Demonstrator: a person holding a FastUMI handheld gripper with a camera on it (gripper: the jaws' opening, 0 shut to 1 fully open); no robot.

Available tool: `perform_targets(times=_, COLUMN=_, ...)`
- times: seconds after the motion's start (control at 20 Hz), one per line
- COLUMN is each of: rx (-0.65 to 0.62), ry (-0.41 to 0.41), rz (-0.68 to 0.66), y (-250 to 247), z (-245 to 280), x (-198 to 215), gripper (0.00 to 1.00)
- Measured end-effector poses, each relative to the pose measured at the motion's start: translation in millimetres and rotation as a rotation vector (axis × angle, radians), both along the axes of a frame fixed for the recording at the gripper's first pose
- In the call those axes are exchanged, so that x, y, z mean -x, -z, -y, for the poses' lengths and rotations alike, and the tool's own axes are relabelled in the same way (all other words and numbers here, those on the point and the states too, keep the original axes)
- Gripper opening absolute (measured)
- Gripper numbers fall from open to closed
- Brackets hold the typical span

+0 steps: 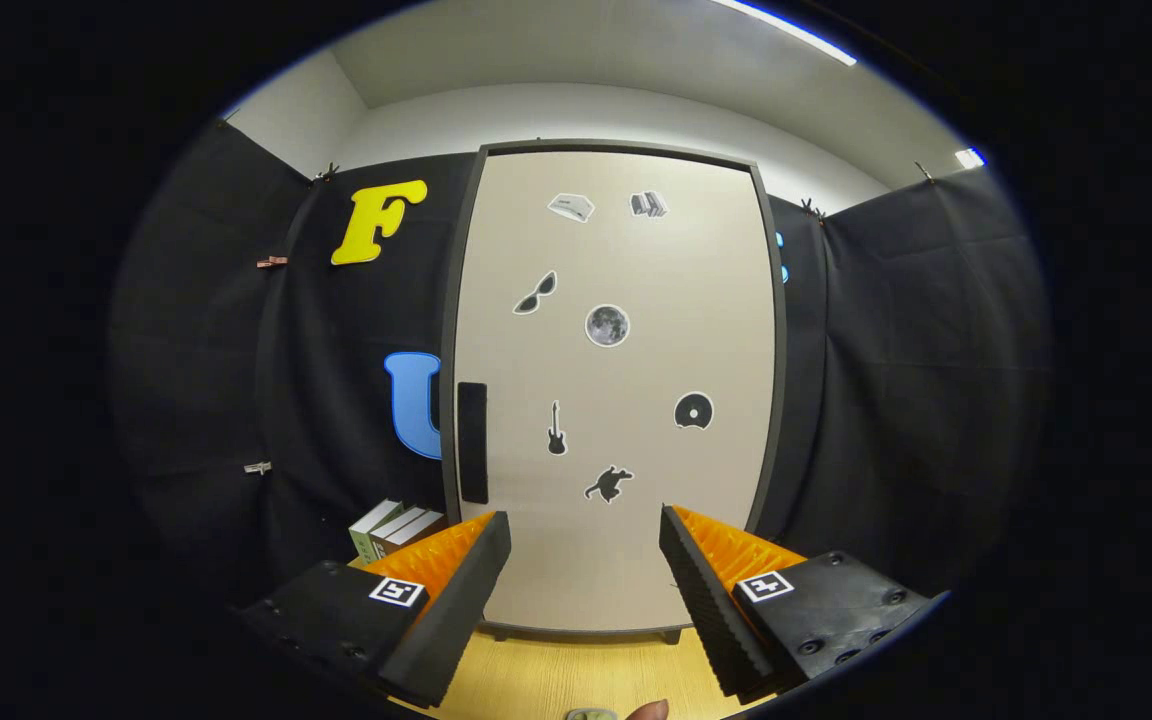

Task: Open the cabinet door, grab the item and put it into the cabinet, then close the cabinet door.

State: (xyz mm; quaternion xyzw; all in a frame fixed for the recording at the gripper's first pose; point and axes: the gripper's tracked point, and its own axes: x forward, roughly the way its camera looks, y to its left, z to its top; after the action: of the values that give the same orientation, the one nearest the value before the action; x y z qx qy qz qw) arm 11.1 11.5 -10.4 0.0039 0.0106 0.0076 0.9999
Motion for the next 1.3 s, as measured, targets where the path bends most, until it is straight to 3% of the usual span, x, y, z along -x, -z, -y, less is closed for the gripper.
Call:
perform_targets(times=0.75, rx=-0.040, ry=-0.063, rz=0.011, y=-3, z=-70, x=-33, gripper=0.97)
perform_targets(times=1.05, rx=-0.042, ry=-0.112, rz=0.021, y=-5, z=-124, x=-76, gripper=0.97)
perform_targets(times=1.3, rx=-0.023, ry=-0.051, rz=-0.002, y=14, z=-130, x=-129, gripper=0.97)
